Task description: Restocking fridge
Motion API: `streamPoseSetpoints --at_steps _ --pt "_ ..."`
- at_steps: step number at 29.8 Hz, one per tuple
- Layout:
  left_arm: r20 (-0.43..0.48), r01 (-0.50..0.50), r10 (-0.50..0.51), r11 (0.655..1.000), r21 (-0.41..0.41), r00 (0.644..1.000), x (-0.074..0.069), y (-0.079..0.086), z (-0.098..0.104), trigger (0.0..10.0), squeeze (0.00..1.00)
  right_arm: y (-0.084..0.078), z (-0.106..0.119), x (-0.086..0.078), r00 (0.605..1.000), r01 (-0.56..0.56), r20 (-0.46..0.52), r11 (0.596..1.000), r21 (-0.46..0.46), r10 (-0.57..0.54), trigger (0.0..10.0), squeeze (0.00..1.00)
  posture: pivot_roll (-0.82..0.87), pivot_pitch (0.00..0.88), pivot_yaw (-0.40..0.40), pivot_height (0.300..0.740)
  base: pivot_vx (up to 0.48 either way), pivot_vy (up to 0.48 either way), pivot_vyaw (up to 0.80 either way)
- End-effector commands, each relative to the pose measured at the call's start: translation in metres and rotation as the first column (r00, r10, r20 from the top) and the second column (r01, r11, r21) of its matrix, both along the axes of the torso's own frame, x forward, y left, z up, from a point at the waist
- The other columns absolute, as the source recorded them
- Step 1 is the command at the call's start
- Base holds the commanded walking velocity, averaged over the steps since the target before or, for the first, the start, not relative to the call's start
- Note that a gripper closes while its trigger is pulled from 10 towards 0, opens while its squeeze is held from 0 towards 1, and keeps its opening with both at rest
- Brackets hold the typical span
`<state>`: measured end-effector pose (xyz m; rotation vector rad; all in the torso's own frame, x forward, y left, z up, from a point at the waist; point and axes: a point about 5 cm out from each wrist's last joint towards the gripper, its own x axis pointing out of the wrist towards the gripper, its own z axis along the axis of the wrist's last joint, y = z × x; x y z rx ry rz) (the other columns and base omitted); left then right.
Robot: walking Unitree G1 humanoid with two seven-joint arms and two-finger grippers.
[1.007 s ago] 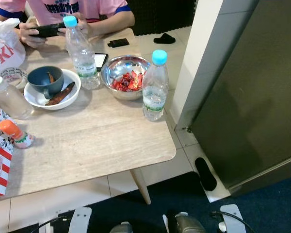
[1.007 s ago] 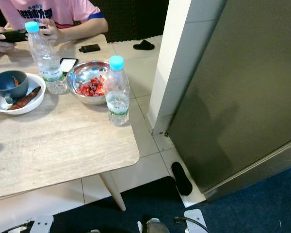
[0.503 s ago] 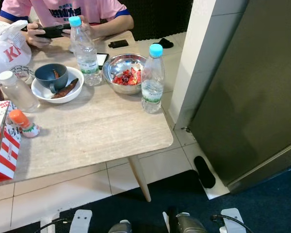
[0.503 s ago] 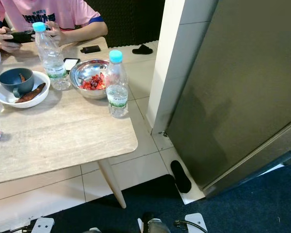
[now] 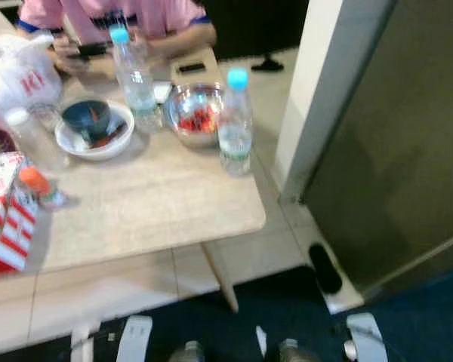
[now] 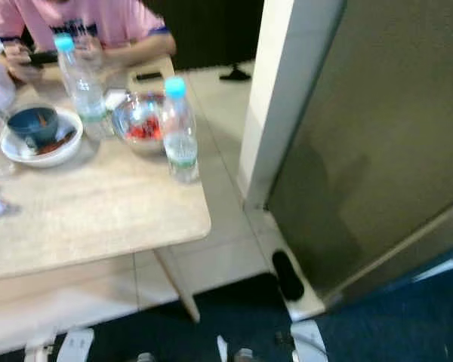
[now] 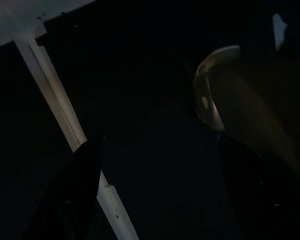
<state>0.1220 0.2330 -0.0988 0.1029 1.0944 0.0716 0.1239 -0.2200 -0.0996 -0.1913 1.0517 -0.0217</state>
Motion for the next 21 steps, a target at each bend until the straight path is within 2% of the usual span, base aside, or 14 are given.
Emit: streamPoseSetpoints --at_steps 1,11,14,15,21 --pt "-0.041 -0.001 0.001 1.000 0.000 0.999 -0.014 0.004 -0.003 10.0 0.00 -0.001 -0.004 -0.012 0.999 0.024 -0.033 1.000 0.006 -0.023 10.0 0.00 -0.03 0.159 -0.049 0.740 0.000 0.000 0.00" --pt "-0.037 -0.002 0.002 1.000 0.004 0.999 -0.012 0.009 -0.002 10.0 0.00 -0.001 -0.004 -0.013 0.999 0.027 -0.037 1.000 0.006 -0.027 10.0 0.00 -0.04 0.158 -0.048 0.740 0.000 0.000 0.00" --pt "-0.035 0.000 -0.001 1.000 -0.001 0.999 -0.011 0.004 -0.002 10.0 0.00 -0.001 -0.004 -0.013 0.999 0.028 -0.037 1.000 0.007 -0.027 10.0 0.00 -0.04 0.158 -0.047 0.740 0.000 0.000 0.00" --pt "-0.035 0.007 -0.008 1.000 -0.009 0.999 -0.011 -0.004 -0.004 10.0 0.00 -0.001 -0.004 -0.013 0.999 0.028 -0.037 1.000 0.008 -0.028 10.0 0.00 -0.03 0.158 -0.047 0.740 -0.270 0.000 0.00" --pt "-0.034 0.019 -0.020 1.000 -0.021 0.999 -0.009 -0.018 -0.007 10.0 0.00 0.000 -0.004 -0.013 0.999 0.027 -0.037 1.000 0.009 -0.027 10.0 0.00 -0.03 0.159 -0.047 0.740 -0.395 0.000 0.00"
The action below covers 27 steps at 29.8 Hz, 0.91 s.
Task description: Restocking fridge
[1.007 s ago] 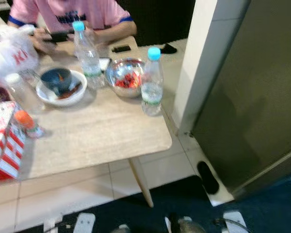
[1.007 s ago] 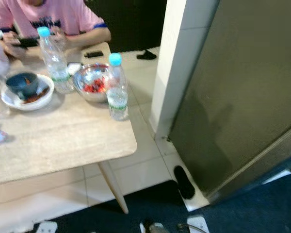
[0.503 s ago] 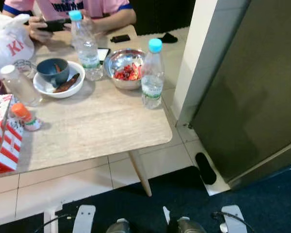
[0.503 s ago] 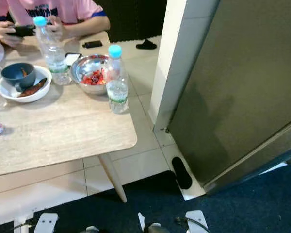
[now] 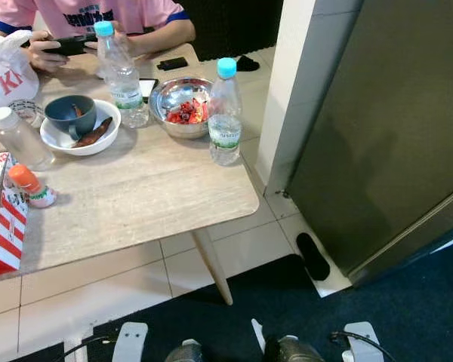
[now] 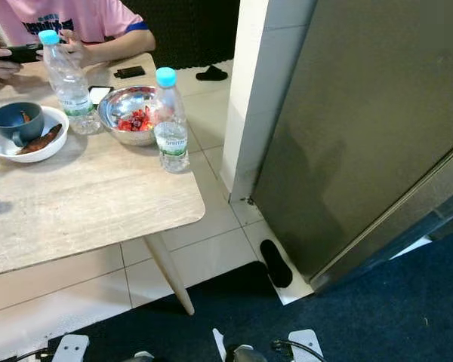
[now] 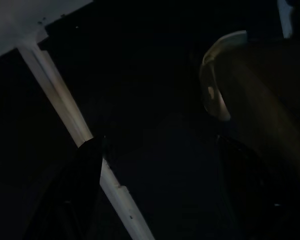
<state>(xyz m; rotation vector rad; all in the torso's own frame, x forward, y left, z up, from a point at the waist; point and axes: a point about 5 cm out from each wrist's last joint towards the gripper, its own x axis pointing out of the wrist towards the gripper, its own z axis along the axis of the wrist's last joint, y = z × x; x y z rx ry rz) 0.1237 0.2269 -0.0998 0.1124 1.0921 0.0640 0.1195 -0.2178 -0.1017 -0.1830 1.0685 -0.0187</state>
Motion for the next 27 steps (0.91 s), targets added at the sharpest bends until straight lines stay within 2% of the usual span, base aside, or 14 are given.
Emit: streamPoseSetpoints --at_steps 1,6,10,16,17,18,20,27 --pt "-0.035 0.008 -0.009 1.000 -0.025 0.999 -0.011 -0.012 -0.006 10.0 0.00 -0.003 -0.002 -0.008 1.000 0.024 -0.020 1.000 0.001 -0.024 10.0 0.00 -0.03 0.159 -0.047 0.740 -0.420 0.000 0.00" --pt "-0.029 0.016 -0.017 0.999 -0.036 0.999 -0.006 -0.024 -0.007 10.0 0.00 -0.002 -0.002 -0.009 0.999 0.026 -0.022 1.000 0.002 -0.026 10.0 0.00 -0.04 0.161 -0.045 0.740 -0.388 0.000 0.00" --pt "-0.027 0.018 -0.019 0.999 -0.038 0.999 -0.005 -0.026 -0.007 10.0 0.00 -0.002 -0.002 -0.009 0.999 0.027 -0.023 1.000 0.002 -0.027 10.0 0.00 -0.04 0.159 -0.046 0.740 -0.366 0.000 0.00" --pt "-0.026 0.006 -0.007 1.000 -0.023 1.000 -0.007 -0.010 -0.004 10.0 0.00 -0.002 -0.003 -0.010 0.999 0.027 -0.025 1.000 0.002 -0.027 10.0 0.00 -0.04 0.160 -0.046 0.740 -0.196 0.000 0.00" --pt "-0.025 0.000 -0.001 1.000 -0.017 1.000 -0.009 -0.004 -0.003 10.0 0.00 -0.002 -0.002 -0.010 0.999 0.027 -0.025 1.000 0.002 -0.027 10.0 0.00 -0.04 0.160 -0.045 0.740 0.000 0.000 0.00" --pt "-0.028 -0.013 0.013 1.000 -0.004 1.000 -0.014 0.013 -0.001 10.0 0.00 -0.002 -0.002 -0.009 0.999 0.027 -0.024 1.000 0.002 -0.027 10.0 0.00 -0.04 0.160 -0.046 0.740 0.000 0.000 0.00" --pt "-0.031 -0.023 0.023 1.000 0.003 0.999 -0.018 0.023 0.001 10.0 0.00 -0.002 -0.002 -0.009 0.999 0.026 -0.024 1.000 0.002 -0.026 10.0 0.00 -0.04 0.160 -0.046 0.740 0.000 0.000 0.00" --pt "-0.034 -0.033 0.033 0.999 0.009 0.999 -0.023 0.032 0.003 10.0 0.00 -0.003 -0.002 -0.009 0.999 0.024 -0.024 1.000 0.001 -0.024 10.0 0.00 -0.04 0.158 -0.047 0.740 0.000 0.000 0.00"
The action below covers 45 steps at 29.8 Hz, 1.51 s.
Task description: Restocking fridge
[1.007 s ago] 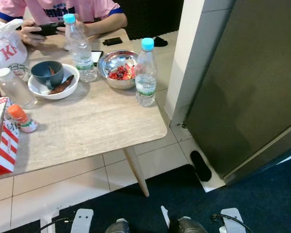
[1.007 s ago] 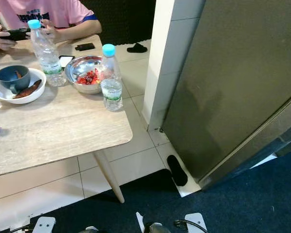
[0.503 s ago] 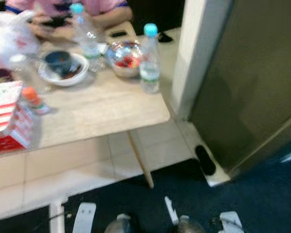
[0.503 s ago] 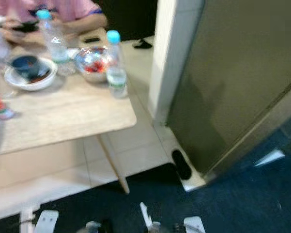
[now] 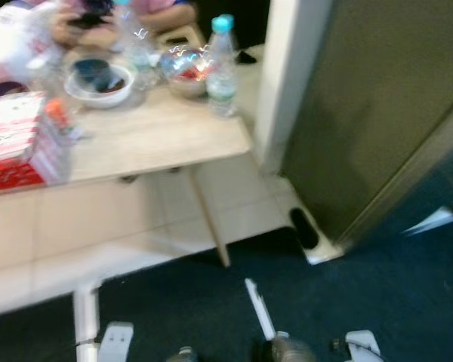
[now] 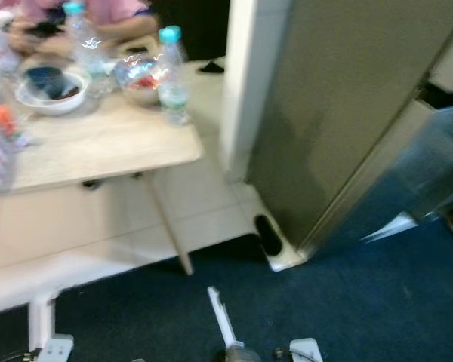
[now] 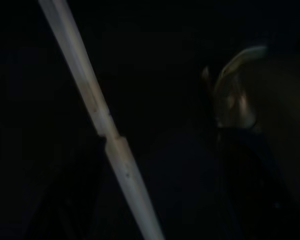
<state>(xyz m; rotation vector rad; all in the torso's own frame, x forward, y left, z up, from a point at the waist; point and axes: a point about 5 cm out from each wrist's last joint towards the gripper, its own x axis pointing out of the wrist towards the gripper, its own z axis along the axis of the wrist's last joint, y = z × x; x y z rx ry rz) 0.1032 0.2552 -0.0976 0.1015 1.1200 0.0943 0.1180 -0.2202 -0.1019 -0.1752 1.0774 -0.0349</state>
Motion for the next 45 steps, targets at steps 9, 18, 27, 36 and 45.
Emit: streamPoseSetpoints --at_steps 9,18,27,36,45 --pt "-0.008 0.024 -0.025 1.000 -0.007 1.000 0.001 -0.019 -0.005 10.0 0.00 -0.001 -0.002 -0.008 1.000 0.006 -0.018 1.000 0.003 -0.006 10.0 0.00 -0.04 0.160 -0.047 0.740 0.000 0.000 0.00" --pt "0.012 0.063 -0.063 0.997 -0.043 0.998 0.022 -0.069 -0.009 10.0 0.00 0.000 -0.003 -0.008 1.000 0.022 -0.022 1.000 0.011 -0.022 10.0 0.00 -0.04 0.166 -0.046 0.740 0.000 0.000 -0.06" --pt "0.002 0.050 -0.050 0.998 -0.024 0.999 0.015 -0.048 -0.008 10.0 0.00 0.000 -0.003 -0.010 0.999 0.038 -0.025 0.999 0.016 -0.038 10.0 0.00 -0.04 0.168 -0.044 0.740 0.000 0.000 -0.71" --pt "0.010 0.057 -0.057 0.998 -0.025 0.998 0.023 -0.058 -0.008 10.0 0.00 0.001 -0.003 -0.010 0.999 0.042 -0.025 0.999 0.019 -0.042 10.0 0.00 -0.04 0.169 -0.042 0.740 0.000 0.000 -0.76" --pt "0.007 0.055 -0.055 0.998 -0.030 0.998 0.019 -0.052 -0.008 10.0 0.00 0.002 -0.003 -0.010 0.999 0.047 -0.025 0.999 0.023 -0.047 10.0 0.00 -0.04 0.167 -0.037 0.740 0.000 0.000 -0.76"
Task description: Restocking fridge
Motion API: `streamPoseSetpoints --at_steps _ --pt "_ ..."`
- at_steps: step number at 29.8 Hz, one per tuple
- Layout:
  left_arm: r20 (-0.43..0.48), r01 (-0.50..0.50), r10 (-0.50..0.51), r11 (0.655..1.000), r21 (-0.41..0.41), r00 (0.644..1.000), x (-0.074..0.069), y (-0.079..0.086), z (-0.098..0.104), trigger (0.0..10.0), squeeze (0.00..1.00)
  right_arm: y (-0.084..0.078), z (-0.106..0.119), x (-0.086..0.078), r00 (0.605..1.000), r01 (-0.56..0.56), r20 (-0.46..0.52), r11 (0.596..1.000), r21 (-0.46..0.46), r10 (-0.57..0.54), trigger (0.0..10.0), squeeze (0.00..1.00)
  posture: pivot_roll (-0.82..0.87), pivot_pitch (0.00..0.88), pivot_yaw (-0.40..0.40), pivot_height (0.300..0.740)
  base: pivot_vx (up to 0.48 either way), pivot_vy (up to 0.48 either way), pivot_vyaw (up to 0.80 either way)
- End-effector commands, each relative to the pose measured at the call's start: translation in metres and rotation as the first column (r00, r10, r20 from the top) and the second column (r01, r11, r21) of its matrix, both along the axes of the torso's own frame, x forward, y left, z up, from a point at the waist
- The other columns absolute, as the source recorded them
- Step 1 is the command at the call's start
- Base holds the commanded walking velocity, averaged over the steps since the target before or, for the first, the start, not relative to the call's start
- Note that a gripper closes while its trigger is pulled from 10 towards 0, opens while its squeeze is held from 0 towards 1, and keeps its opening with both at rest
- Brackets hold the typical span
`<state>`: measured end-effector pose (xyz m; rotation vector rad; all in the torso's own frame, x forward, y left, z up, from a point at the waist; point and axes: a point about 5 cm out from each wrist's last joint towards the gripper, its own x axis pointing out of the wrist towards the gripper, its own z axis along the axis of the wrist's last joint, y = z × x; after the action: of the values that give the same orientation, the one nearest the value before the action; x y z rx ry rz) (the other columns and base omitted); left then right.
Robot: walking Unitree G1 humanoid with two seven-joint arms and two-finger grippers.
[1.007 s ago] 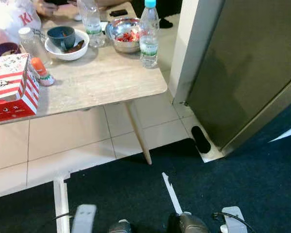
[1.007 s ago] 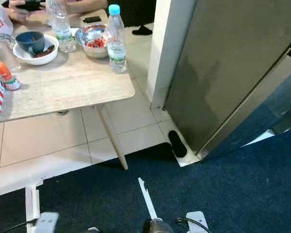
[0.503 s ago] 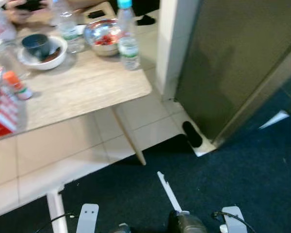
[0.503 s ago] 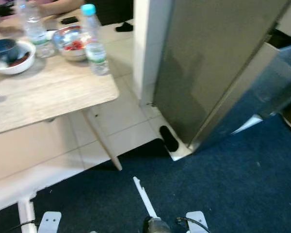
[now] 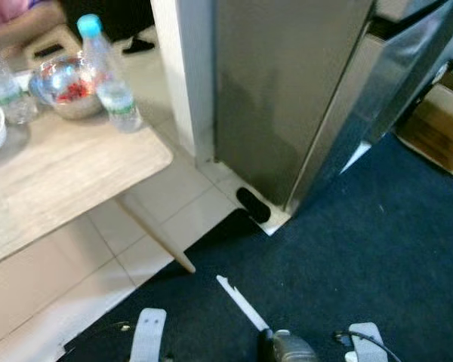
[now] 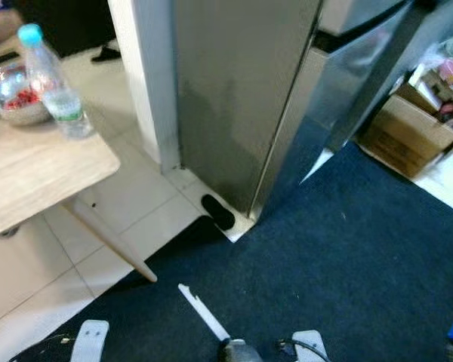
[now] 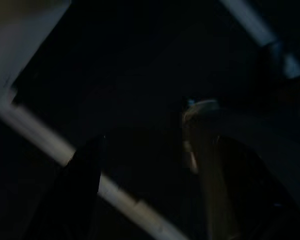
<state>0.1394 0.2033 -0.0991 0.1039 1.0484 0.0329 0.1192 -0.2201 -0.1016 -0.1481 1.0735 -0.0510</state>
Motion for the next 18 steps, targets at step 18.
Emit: streamPoseSetpoints --at_steps 18 --pt "-0.061 0.003 -0.004 1.000 -0.003 0.998 -0.0180 -0.0024 -0.0067 10.0 0.00 0.0029 -0.0041 -0.0115 0.999 0.023 -0.032 1.000 0.009 -0.022 10.0 0.00 -0.04 0.165 -0.033 0.740 0.000 0.000 -0.76"
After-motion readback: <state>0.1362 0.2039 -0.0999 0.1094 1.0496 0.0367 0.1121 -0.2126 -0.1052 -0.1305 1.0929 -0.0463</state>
